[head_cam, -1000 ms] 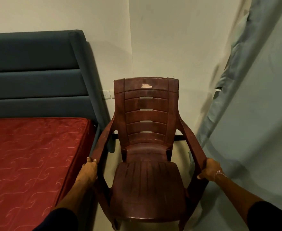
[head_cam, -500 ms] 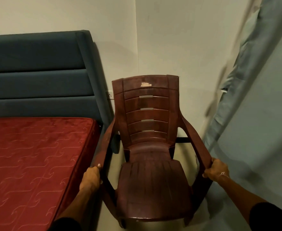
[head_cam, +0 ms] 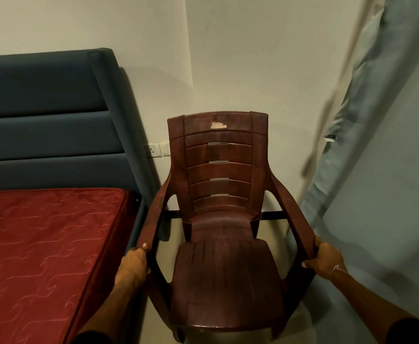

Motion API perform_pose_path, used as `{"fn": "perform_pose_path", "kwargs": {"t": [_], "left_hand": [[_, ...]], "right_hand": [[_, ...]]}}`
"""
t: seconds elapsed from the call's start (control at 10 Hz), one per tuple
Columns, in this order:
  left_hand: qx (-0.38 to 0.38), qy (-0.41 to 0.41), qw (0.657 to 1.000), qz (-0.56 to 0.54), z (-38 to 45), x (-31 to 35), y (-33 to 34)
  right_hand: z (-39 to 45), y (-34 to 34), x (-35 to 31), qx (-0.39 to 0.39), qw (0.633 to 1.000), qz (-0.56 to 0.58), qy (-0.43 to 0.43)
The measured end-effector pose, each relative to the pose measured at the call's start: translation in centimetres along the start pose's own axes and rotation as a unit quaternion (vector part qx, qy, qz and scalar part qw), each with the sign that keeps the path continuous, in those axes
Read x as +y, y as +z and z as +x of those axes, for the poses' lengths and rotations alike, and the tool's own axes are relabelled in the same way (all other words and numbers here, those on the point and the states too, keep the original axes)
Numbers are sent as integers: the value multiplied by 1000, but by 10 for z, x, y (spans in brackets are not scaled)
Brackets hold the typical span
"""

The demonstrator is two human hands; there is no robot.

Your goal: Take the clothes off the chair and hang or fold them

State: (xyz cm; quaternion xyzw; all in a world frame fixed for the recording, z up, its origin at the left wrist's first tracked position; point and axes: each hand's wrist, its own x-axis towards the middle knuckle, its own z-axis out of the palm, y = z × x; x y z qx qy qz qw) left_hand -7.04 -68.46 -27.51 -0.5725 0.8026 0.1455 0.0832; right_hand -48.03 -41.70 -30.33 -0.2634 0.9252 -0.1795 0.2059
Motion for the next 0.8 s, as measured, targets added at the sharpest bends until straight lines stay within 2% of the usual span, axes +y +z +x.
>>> {"fn": "perform_pose_path", "kwargs": {"t": [0.4, 0.6, 0.7, 0.8], "left_hand": [[12, 4, 1000, -6, 23, -11, 1], [25, 0, 999, 41, 13, -8, 19], [46, 10, 997, 55, 9, -3, 26], [18, 79, 995, 56, -1, 9, 16]], "right_hand": [[22, 5, -21, -24, 998, -50, -22], [7, 23, -23, 2, 989, -141, -40], [-9, 31, -30, 33, 971, -221, -86], [-22, 27, -52, 23, 950, -230, -210]]}}
